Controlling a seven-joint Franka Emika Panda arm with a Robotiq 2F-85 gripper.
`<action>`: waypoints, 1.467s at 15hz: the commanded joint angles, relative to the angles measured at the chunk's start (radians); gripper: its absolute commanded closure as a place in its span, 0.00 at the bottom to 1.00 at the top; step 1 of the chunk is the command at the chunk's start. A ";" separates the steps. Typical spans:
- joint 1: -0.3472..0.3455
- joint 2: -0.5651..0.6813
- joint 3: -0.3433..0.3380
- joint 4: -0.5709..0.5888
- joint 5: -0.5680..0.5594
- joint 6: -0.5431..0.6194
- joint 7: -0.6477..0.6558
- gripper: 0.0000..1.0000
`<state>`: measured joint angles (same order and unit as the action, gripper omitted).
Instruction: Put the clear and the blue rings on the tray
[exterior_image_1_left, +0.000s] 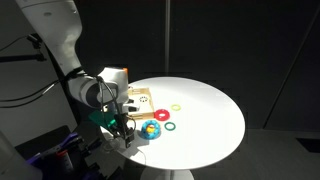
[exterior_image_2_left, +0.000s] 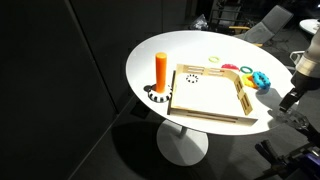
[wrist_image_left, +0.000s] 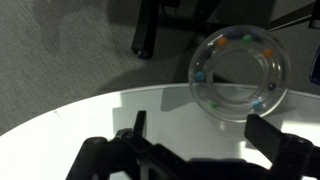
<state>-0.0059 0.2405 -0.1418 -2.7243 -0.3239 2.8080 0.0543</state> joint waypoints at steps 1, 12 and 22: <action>0.006 0.024 -0.011 0.013 0.013 0.016 0.009 0.00; 0.005 0.027 -0.036 0.033 0.011 0.013 0.016 0.00; -0.005 0.011 -0.045 0.028 0.022 0.012 0.009 0.00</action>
<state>-0.0082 0.2538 -0.1799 -2.6962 -0.3157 2.8080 0.0557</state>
